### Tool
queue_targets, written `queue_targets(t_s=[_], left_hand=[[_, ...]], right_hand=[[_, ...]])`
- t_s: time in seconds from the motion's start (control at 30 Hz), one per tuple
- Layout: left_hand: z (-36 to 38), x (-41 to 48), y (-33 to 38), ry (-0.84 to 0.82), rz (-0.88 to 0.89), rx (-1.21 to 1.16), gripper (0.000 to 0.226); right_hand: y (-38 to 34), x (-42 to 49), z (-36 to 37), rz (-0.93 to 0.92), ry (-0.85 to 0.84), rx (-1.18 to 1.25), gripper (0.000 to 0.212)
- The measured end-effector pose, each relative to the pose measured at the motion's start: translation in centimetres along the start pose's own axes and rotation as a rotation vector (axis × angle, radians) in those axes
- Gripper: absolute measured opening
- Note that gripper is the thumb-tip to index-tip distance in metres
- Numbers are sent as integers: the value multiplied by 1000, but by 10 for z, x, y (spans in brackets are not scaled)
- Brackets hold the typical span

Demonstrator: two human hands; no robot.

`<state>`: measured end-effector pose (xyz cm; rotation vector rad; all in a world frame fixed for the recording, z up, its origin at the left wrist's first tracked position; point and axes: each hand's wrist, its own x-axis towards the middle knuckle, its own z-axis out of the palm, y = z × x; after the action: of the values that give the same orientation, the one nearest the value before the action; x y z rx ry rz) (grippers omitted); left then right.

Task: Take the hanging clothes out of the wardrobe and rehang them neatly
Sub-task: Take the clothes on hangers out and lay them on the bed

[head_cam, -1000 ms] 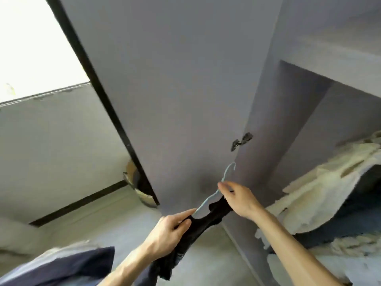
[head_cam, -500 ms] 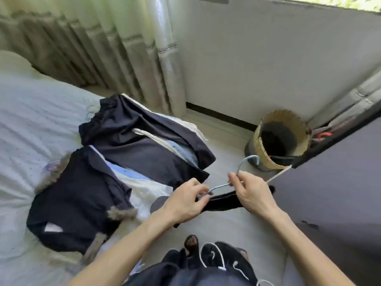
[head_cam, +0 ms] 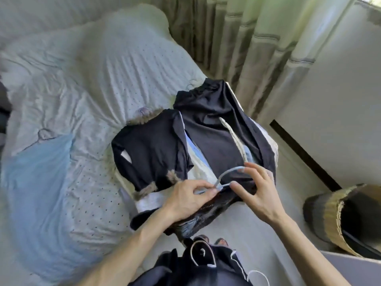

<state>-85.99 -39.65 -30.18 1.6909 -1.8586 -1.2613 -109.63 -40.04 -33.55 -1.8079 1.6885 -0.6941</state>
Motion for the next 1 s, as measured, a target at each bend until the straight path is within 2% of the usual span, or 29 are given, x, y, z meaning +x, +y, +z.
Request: queue_targets(t_s=[0.1, 0.2, 0.23, 0.3, 0.4, 0.5, 0.6, 0.7, 0.9, 1.0], left_hand=[[-22, -3, -6, 116, -43, -13, 28], [-43, -6, -2, 223, -61, -37, 37], [-51, -8, 2, 243, -63, -51, 40], [-66, -10, 8, 267, -71, -49, 38], [-89, -15, 16, 282, -59, -11, 33], [-109, -17, 25, 344, -25, -12, 35], [-126, -14, 31, 479, -1, 4, 37], [-142, -7, 40, 603, -2, -31, 32], [-177, 19, 47, 722, -28, 29, 29], [-198, 40, 38, 780, -27, 28, 17]], right_hand=[[17, 24, 8, 156, 26, 33, 80], [15, 47, 7, 249, -58, 261, 101], [13, 53, 7, 264, -109, 344, 93], [8, 60, 10, 278, -210, 448, 64], [5, 70, 19, 272, -271, 550, 52], [-1, 84, 23, 286, -292, 676, 24], [-3, 92, 26, 255, -401, 805, 44], [-1, 100, 30, 261, -502, 750, 39], [-8, 121, 44, 232, -478, 436, 31], [-14, 133, 49, 190, -494, 366, 33]])
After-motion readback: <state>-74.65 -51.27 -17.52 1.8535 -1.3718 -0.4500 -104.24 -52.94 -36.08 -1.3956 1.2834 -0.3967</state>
